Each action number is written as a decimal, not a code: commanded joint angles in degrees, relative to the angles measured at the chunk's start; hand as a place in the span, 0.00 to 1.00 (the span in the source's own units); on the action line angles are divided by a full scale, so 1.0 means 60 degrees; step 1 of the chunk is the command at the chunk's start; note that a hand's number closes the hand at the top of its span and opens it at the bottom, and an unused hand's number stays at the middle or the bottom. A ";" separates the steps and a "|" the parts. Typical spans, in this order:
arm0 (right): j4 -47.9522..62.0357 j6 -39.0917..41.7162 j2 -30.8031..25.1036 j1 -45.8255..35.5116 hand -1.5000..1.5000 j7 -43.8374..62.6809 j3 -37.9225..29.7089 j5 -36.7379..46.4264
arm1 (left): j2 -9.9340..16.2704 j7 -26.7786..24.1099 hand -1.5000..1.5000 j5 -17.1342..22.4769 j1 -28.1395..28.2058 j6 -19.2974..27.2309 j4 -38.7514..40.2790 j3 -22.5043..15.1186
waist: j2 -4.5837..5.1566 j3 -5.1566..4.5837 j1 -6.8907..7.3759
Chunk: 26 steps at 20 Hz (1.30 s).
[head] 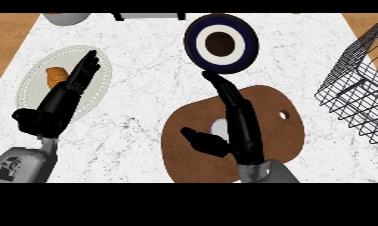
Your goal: Pick the can from the cutting board and place it in the basket
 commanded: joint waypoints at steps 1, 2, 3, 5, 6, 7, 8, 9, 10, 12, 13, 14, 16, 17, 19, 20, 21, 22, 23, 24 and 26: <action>-0.0114 0.0040 -0.0394 -0.0406 0.00 0.2454 -0.0081 0.2493 | -0.0115 0.0056 0.50 -0.0073 0.0104 0.0070 -0.0118 -0.0104 | -0.0098 -0.0032 -0.0225; -0.0536 0.0515 -0.0743 -0.0574 0.00 0.2972 -0.0307 0.2815 | -0.0082 0.0150 0.50 -0.0156 0.0198 0.0147 0.0021 -0.0104 | -0.0127 -0.0036 -0.0340; -0.0615 0.1035 -0.0984 -0.0752 0.00 0.3504 -0.0407 0.3211 | 0.0029 0.0023 0.50 -0.0037 0.0105 0.0077 -0.0125 0.0101 | -0.0136 -0.0037 -0.0303; -0.0748 0.2392 -0.1241 -0.1046 0.00 0.4547 -0.0258 0.3625 | 0.0016 0.0044 0.50 -0.0122 0.0109 0.0159 0.0023 0.0108 | -0.0160 -0.0062 -0.0367; -0.0886 0.3245 -0.1432 -0.1282 0.00 0.5011 -0.0263 0.3580 | -0.0029 0.0000 0.50 -0.0180 0.0234 0.0134 -0.0107 -0.0032 | -0.0161 -0.0056 -0.0270; -0.0954 0.4091 -0.1647 -0.1368 0.00 0.5344 -0.0207 0.3359 | 0.0059 -0.0065 0.50 -0.0170 0.0149 0.0030 0.0080 0.0037 | -0.0123 -0.0067 -0.0336; -0.1391 0.4778 -0.1571 -0.1144 0.00 0.5796 0.0203 0.3193 | -0.0054 0.0190 0.50 -0.0174 0.0188 0.0181 -0.0033 -0.0028 | -0.0162 -0.0043 -0.0337; -0.1473 0.5574 -0.1507 -0.1656 0.00 0.6268 -0.0046 0.2792 | -0.0122 -0.0008 0.50 -0.0149 0.0263 0.0126 -0.0098 -0.0067 | -0.0125 -0.0052 -0.0164; -0.1711 0.6203 -0.1327 -0.1542 0.00 0.6795 0.0192 0.2535 | -0.0126 -0.0054 0.50 -0.0118 0.0273 0.0038 -0.0210 -0.0107 | -0.0103 -0.0032 -0.0124; -0.2692 0.7461 -0.1245 -0.1628 0.00 0.7659 0.0165 0.1770 | -0.0037 0.0185 0.50 -0.0116 0.0154 0.0141 -0.0180 0.0056 | -0.0087 -0.0004 -0.0184; -0.2850 0.8018 -0.1159 -0.1849 0.00 0.8225 -0.0057 0.1463 | 0.0190 0.0161 0.50 0.0073 0.0303 -0.0174 -0.0381 0.0134 | -0.0091 -0.0004 -0.0047; -0.3517 0.8404 -0.0881 -0.1745 0.00 0.8766 0.0246 0.1295 | -0.0208 0.0251 0.50 -0.0146 0.0295 0.0181 -0.0435 -0.0139 | -0.0084 0.0010 -0.0127; -0.3981 0.9189 -0.0541 -0.1968 0.00 0.9682 0.0057 0.0690 | -0.0181 0.0127 0.50 -0.0196 0.0163 0.0047 -0.0249 -0.0144 | -0.0012 0.0008 -0.0102; -0.4329 0.9483 -0.0610 -0.1995 0.00 0.9992 -0.0235 0.0403 | -0.0059 0.0190 0.50 -0.0338 0.0411 0.0178 -0.0438 -0.0116 | -0.0022 0.0018 -0.0017; -0.5046 0.9843 -0.0768 -0.1889 0.00 1.0417 -0.0447 -0.0047 | -0.0394 -0.0011 0.50 -0.0411 0.0374 0.0261 -0.0442 -0.0296 | 0.0002 0.0020 -0.0109; -0.5336 0.9911 -0.0831 -0.1967 0.00 1.0774 -0.0452 0.0042 | -0.0185 0.0148 0.50 -0.0220 0.0213 0.0097 -0.0324 -0.0034 | 0.0000 0.0018 -0.0130; -0.5256 0.9946 -0.0902 -0.1866 0.00 1.0807 -0.0556 -0.0144 | -0.0186 0.0293 0.50 -0.0239 0.0164 0.0145 -0.0472 -0.0031 | 0.0027 0.0026 -0.0052; -0.5479 0.9876 -0.0631 -0.1890 0.00 1.1228 -0.0269 -0.0085 | -0.0093 0.0382 0.50 -0.0138 0.0011 0.0079 -0.0443 0.0110 | -0.0005 0.0016 -0.0096; -0.5839 1.0057 -0.1097 -0.1635 0.00 1.1008 -0.0706 -0.0430 | -0.0293 0.0262 0.50 -0.0277 0.0249 0.0194 -0.0463 -0.0075 | 0.0025 0.0027 -0.0084; -0.6121 1.0036 -0.1219 -0.1523 0.00 1.1139 -0.0669 -0.0339 | -0.0232 0.0230 0.50 -0.0354 0.0406 0.0215 -0.0650 -0.0088 | 0.0011 0.0028 -0.0046; -0.6385 1.0202 -0.1205 -0.1602 0.00 1.1356 -0.0577 -0.0460 | -0.0055 0.0369 0.50 -0.0183 0.0169 -0.0057 -0.0542 0.0071 | 0.0022 0.0022 -0.0057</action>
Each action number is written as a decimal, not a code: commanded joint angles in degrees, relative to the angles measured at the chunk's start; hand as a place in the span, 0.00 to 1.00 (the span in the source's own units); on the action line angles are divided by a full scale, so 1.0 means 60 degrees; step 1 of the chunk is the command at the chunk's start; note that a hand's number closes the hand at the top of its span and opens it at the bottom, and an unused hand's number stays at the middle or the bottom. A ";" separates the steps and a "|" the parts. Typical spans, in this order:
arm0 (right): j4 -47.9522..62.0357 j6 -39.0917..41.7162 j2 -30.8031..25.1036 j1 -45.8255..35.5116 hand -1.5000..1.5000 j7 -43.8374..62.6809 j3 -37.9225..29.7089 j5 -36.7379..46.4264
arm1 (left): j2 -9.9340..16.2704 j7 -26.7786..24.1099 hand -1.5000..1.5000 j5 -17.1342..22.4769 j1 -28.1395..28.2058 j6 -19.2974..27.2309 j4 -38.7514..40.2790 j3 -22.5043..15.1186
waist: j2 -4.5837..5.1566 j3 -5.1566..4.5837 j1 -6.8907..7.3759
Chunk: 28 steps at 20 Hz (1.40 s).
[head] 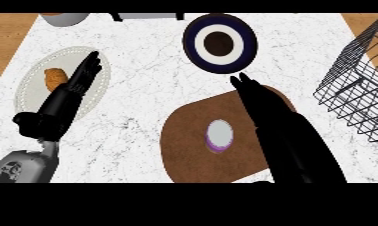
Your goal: Pick the can from the cutting board and place it in the basket
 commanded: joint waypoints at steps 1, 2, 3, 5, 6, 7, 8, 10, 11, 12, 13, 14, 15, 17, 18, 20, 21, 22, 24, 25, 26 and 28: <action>-0.0738 0.1410 -0.0063 -0.0120 0.00 0.2657 -0.0057 -0.0195 | 0.0116 -0.0382 0.50 0.0097 0.0241 -0.0398 0.0108 0.0092 | 0.0058 0.0003 0.0099; -0.1322 0.1364 -0.0234 0.0371 0.00 0.2711 -0.0039 -0.0187 | 0.0275 -0.0149 0.50 0.0185 0.0113 -0.0322 0.0075 0.0381 | 0.0034 0.0010 0.0027; -0.1173 0.1348 -0.0270 0.0451 0.00 0.2525 -0.0114 -0.0206 | -0.0105 0.0163 0.50 -0.0129 -0.0019 0.0031 -0.0189 -0.0027 | 0.0059 0.0019 0.0074; -0.1446 0.1155 -0.0083 0.0592 0.00 0.2506 -0.0205 -0.0032 | -0.0173 0.0428 0.50 -0.0100 -0.0182 -0.0002 -0.0316 -0.0032 | 0.0077 0.0024 0.0131; -0.1363 0.0987 0.0052 0.0742 0.00 0.2359 -0.0190 0.0060 | -0.0060 -0.0065 0.50 -0.0114 -0.0170 -0.0247 0.0221 0.0147 | 0.0106 0.0020 0.0133; -0.0760 0.0930 0.0385 0.0195 0.00 0.2411 -0.0006 0.0417 | -0.0342 -0.0346 0.50 -0.0234 -0.0263 -0.0213 0.0430 -0.0041 | 0.0122 0.0011 0.0172; -0.0691 0.0573 0.0251 0.0850 0.00 0.1778 -0.0050 0.0669 | -0.0269 -0.0393 0.50 -0.0257 0.0216 -0.0213 0.0022 -0.0035 | 0.0117 0.0025 0.0240; -0.1213 0.0577 0.0333 0.1279 0.00 0.1698 0.0042 0.0894 | 0.0096 -0.0414 0.50 0.0061 -0.0234 -0.0691 0.0495 0.0511 | 0.0122 0.0026 0.0180; -0.0569 0.0049 0.0188 0.1807 0.00 0.0716 0.0164 0.1441 | -0.0056 -0.0046 0.50 -0.0005 0.0031 -0.0565 -0.0116 0.0248 | 0.0124 0.0037 0.0251; -0.0274 0.0340 0.0488 0.1332 0.00 0.0788 0.0033 0.1356 | -0.0215 -0.0368 0.50 -0.0199 -0.0382 -0.0526 0.0671 0.0373 | 0.0149 0.0030 0.0232; -0.0365 -0.0150 0.0509 0.1917 0.00 0.0450 0.0393 0.2013 | -0.0015 0.0259 0.50 0.0044 -0.0073 -0.0566 -0.0253 0.0456 | 0.0121 0.0037 0.0275; -0.0444 -0.0190 0.0676 0.2073 0.00 0.0414 0.0481 0.2172 | -0.0368 0.0489 0.50 -0.0111 -0.0349 -0.0418 -0.0227 0.0177 | 0.0125 0.0038 0.0237; -0.0154 -0.0367 0.0716 0.2162 0.00 0.0177 0.0537 0.2578 | -0.0231 -0.0268 0.50 -0.0218 -0.0121 -0.0524 0.0147 0.0439 | 0.0134 0.0034 0.0248; -0.0087 -0.0437 0.0884 0.2609 0.00 -0.0078 0.1167 0.3128 | -0.0726 0.0212 0.50 -0.0777 0.0306 0.0042 -0.0739 -0.0189 | 0.0116 0.0039 0.0275; 0.1102 -0.0635 0.0759 0.2154 0.00 -0.1160 0.0117 0.2846 | -0.0285 0.0088 0.50 -0.0400 0.0107 -0.0601 -0.0236 0.0330 | 0.0152 0.0039 0.0308; 0.0822 -0.1255 0.0788 0.3196 0.00 -0.1312 0.0941 0.3746 | -0.0374 0.0443 0.50 -0.0299 -0.0488 -0.0642 0.0063 0.0525 | 0.0141 0.0040 0.0222; 0.1661 -0.1244 0.1035 0.2720 0.00 -0.1663 0.0626 0.3710 | -0.0424 0.0386 0.50 -0.0400 0.0054 -0.0669 -0.0460 0.0451 | 0.0143 0.0039 0.0302; 0.1158 -0.0834 0.0723 0.2899 0.00 -0.1711 0.0080 0.3450 | -0.0626 0.0475 0.50 -0.0478 0.0011 -0.0565 -0.0574 0.0437 | 0.0141 0.0039 0.0278; 0.1520 -0.0937 0.1485 0.2602 0.00 -0.1513 0.0600 0.4019 | -0.0763 0.0015 0.50 -0.0717 -0.0258 -0.0898 0.0268 0.0581 | 0.0147 0.0036 0.0265; 0.1815 -0.1256 0.1433 0.2677 0.00 -0.1941 0.0283 0.3991 | -0.0558 -0.0049 0.50 -0.0632 0.0387 -0.0921 -0.0374 0.0788 | 0.0143 0.0037 0.0302; 0.1550 -0.1172 0.1229 0.3104 0.00 -0.2278 0.0393 0.4050 | -0.0925 -0.0010 0.50 -0.0988 0.0341 -0.0805 -0.0315 0.0626 | 0.0142 0.0038 0.0278; 0.1772 -0.1295 0.1273 0.2957 0.00 -0.2759 -0.0164 0.3767 | -0.0981 0.0306 0.50 -0.1030 -0.0324 -0.0823 0.0133 0.0861 | 0.0151 0.0038 0.0261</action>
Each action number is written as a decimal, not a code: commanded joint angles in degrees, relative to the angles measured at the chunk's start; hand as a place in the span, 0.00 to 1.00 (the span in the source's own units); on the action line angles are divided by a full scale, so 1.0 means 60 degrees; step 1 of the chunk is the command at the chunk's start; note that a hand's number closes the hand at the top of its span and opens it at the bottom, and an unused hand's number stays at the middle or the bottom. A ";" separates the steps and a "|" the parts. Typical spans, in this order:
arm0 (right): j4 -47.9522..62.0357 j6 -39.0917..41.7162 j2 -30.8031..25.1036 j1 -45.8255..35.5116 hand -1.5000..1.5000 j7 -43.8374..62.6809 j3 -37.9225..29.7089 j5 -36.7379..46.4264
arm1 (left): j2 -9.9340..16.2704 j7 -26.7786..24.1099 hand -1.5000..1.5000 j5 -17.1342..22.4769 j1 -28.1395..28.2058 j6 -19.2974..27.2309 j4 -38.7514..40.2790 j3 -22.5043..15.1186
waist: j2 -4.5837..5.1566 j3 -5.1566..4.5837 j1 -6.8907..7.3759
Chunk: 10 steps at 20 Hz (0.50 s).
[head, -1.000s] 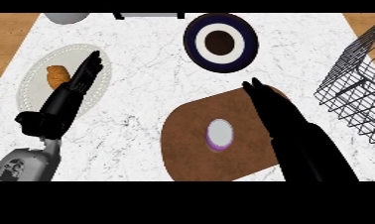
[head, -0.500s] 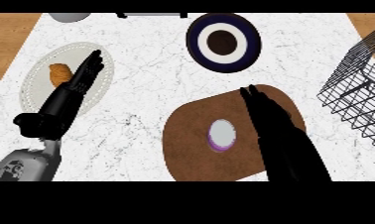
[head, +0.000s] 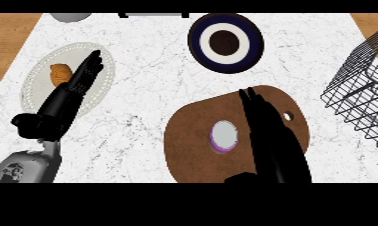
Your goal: Pick the can from the cutting board and place it in the basket
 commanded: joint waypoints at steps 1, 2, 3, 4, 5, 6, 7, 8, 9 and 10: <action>0.0977 -0.0525 0.0424 -0.0303 0.00 -0.0648 -0.0328 0.0243 | -0.0423 0.0298 0.50 -0.0365 -0.0187 0.0000 -0.0026 0.0073 | 0.0006 0.0000 0.0010; 0.0585 -0.0670 0.0294 0.0331 0.00 -0.0767 0.0072 0.0366 | -0.0206 -0.0266 0.50 -0.0063 -0.0144 -0.0587 0.0504 0.0493 | 0.0005 -0.0001 -0.0008; 0.0595 -0.0948 0.0215 0.0389 0.00 -0.1116 -0.0182 0.0258 | -0.0547 0.0230 0.50 -0.0450 -0.0130 -0.0132 0.0021 0.0068 | 0.0003 0.0001 -0.0006; 0.0329 -0.0811 0.0471 0.0489 0.00 -0.0764 0.0176 0.0401 | -0.0072 0.0091 0.50 -0.0067 -0.0287 -0.0708 0.0290 0.0670 | 0.0001 0.0000 -0.0009; 0.0619 -0.0626 0.0544 0.0226 0.00 -0.0824 -0.0161 0.0240 | -0.0083 0.0489 0.50 0.0013 -0.0790 -0.0810 0.0407 0.0818 | 0.0005 0.0000 -0.0013; 0.0166 -0.0080 0.0599 -0.0036 0.00 -0.0624 -0.0375 0.0128 | -0.0554 0.0505 0.50 -0.0429 -0.0289 -0.0466 -0.0127 0.0353 | 0.0000 0.0000 0.0001; 0.0117 -0.0307 0.0584 0.0447 0.00 -0.0571 0.0224 0.0516 | -0.0380 0.0099 0.50 -0.0152 0.0369 -0.0844 -0.0308 0.0602 | -0.0004 -0.0001 0.0012; 0.0184 -0.0030 0.0789 0.0213 0.00 -0.0351 0.0161 0.0508 | -0.0620 -0.0473 0.50 -0.0502 -0.0110 -0.0687 0.0701 0.0678 | 0.0004 -0.0002 -0.0010; -0.0162 0.0367 0.0720 0.0245 0.00 -0.0179 0.0049 0.0445 | -0.0374 0.0023 0.50 -0.0350 -0.0212 -0.0917 0.0284 0.0912 | 0.0000 -0.0001 -0.0006; -0.0443 0.0709 0.0906 -0.0186 0.00 0.0634 0.0416 0.0608 | -0.0279 -0.0067 0.50 -0.0294 -0.0145 -0.0877 0.0192 0.1016 | -0.0004 -0.0003 0.0004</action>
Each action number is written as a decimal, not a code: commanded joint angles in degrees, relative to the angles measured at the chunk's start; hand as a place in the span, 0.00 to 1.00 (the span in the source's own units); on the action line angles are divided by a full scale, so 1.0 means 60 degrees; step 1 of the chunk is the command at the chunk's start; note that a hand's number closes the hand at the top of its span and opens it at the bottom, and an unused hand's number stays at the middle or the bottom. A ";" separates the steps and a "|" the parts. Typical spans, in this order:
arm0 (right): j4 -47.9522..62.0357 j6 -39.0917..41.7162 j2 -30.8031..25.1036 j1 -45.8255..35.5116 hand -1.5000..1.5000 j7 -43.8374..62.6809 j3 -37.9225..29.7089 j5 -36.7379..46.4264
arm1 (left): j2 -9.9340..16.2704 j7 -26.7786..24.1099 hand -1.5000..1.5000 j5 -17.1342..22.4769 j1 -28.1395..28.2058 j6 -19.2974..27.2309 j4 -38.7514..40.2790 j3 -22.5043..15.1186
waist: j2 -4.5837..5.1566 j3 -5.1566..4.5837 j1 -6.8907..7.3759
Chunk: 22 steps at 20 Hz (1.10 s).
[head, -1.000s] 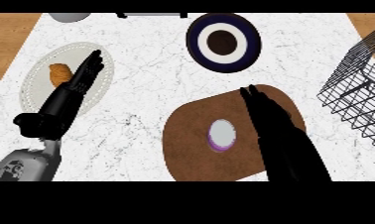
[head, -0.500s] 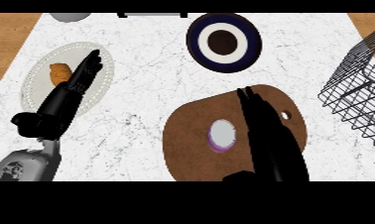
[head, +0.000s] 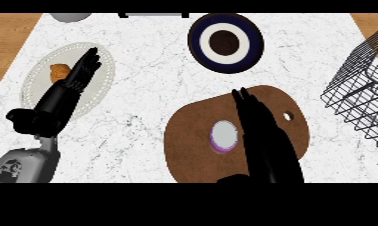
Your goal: Pick the can from the cutting board and place it in the basket
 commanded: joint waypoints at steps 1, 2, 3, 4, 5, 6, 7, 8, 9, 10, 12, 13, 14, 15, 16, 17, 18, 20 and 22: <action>0.0175 0.0559 0.0290 -0.0733 0.00 0.0824 -0.0105 0.0045 | -0.0438 0.0348 0.50 -0.0260 0.0204 0.0172 -0.0673 -0.0131 | -0.0004 -0.0001 0.0030; 0.0581 0.0180 0.0293 -0.0383 0.00 0.0479 -0.0099 0.0062 | -0.0285 0.0161 0.50 -0.0171 -0.0704 -0.0141 0.0500 0.0199 | 0.0008 -0.0001 -0.0015; 0.0500 -0.0320 0.0127 0.0462 0.00 -0.0009 0.0520 0.0519 | -0.0714 0.0253 0.50 -0.0623 0.0313 0.0351 -0.0547 -0.0354 | -0.0007 0.0001 0.0006; 0.0586 -0.0281 0.0264 0.0259 0.00 0.0155 0.0425 0.0754 | -0.0112 -0.0001 0.50 -0.0163 0.0146 -0.0342 -0.0064 0.0420 | -0.0002 -0.0001 0.0005; 0.1059 0.0018 0.0297 -0.0511 0.00 -0.0041 -0.0259 0.0315 | -0.0367 -0.0277 0.50 -0.0305 0.0023 -0.0313 0.0263 0.0338 | 0.0006 -0.0001 0.0013; 0.0622 0.0904 0.0277 -0.0461 0.00 0.0407 -0.0346 0.0177 | -0.0211 0.0092 0.50 -0.0104 0.0650 -0.0449 -0.0552 0.0253 | -0.0004 -0.0001 0.0040; 0.0003 0.0549 0.0032 0.0430 0.00 0.0308 0.0155 0.0439 | -0.0282 0.0119 0.50 -0.0185 0.0036 -0.0478 -0.0212 0.0402 | -0.0005 -0.0001 -0.0013; 0.0754 0.0351 0.0298 0.0014 0.00 0.0190 0.0067 0.0496 | -0.0747 0.0361 0.50 -0.0705 0.0213 0.0095 -0.0630 -0.0052 | -0.0003 0.0000 0.0009; 0.1019 -0.0062 0.0299 -0.0100 0.00 0.0312 0.0328 0.0570 | -0.0811 0.0148 0.50 -0.0750 -0.0247 -0.0002 -0.0025 0.0043 | 0.0003 -0.0001 -0.0004; 0.1878 -0.0648 0.0281 0.0153 0.00 -0.0485 0.0261 0.0798 | -0.0315 -0.0378 0.50 -0.0294 -0.0170 -0.0645 0.0613 0.0516 | 0.0013 -0.0001 -0.0002; 0.2523 -0.0436 0.0302 -0.0684 0.00 -0.0469 -0.0520 0.0313 | -0.0845 0.0232 0.50 -0.0689 0.0123 -0.0095 -0.0367 0.0001 | 0.0013 0.0001 0.0045; 0.1706 -0.0167 0.0302 -0.0295 0.00 -0.0228 -0.0230 0.0402 | -0.0329 0.0343 0.50 -0.0322 -0.0395 -0.0680 -0.0024 0.0686 | 0.0004 0.0000 0.0003; 0.1608 0.0042 0.0303 -0.0158 0.00 -0.0123 -0.0064 0.0510 | -0.0922 0.0037 0.50 -0.0845 -0.0391 -0.0178 0.0264 0.0242 | 0.0004 -0.0001 -0.0010; 0.1583 -0.0296 0.0303 0.0094 0.00 -0.0116 0.0267 0.0726 | -0.0685 0.0244 0.50 -0.0602 0.0094 -0.0567 -0.0311 0.0447 | -0.0002 0.0000 0.0008; 0.2010 -0.0807 0.0304 -0.0255 0.00 0.0372 0.0557 0.0467 | -0.0862 0.0403 0.50 -0.0777 -0.0362 -0.0348 -0.0049 0.0336 | 0.0003 0.0000 0.0008; 0.1950 -0.0866 0.0304 0.0123 0.00 -0.0305 0.0135 0.0730 | -0.1166 -0.0138 0.50 -0.1117 -0.0099 -0.0121 0.0214 0.0112 | 0.0003 0.0000 -0.0006; 0.1220 -0.0128 0.0304 -0.0015 0.00 0.0591 0.0544 0.0734 | -0.0944 0.0193 0.50 -0.1030 0.0170 -0.0336 -0.0273 0.0254 | -0.0004 -0.0001 0.0007; 0.2247 -0.0271 0.0304 -0.0248 0.00 0.0109 -0.0069 0.0569 | -0.0861 -0.0393 0.50 -0.1009 -0.0288 -0.0338 0.0576 0.0622 | 0.0009 -0.0001 -0.0005; 0.2827 -0.0907 0.0229 0.0074 0.00 -0.0538 -0.0030 0.0779 | -0.1160 0.0465 0.50 -0.1008 -0.0195 -0.0332 -0.0164 0.0251 | 0.0004 0.0001 0.0001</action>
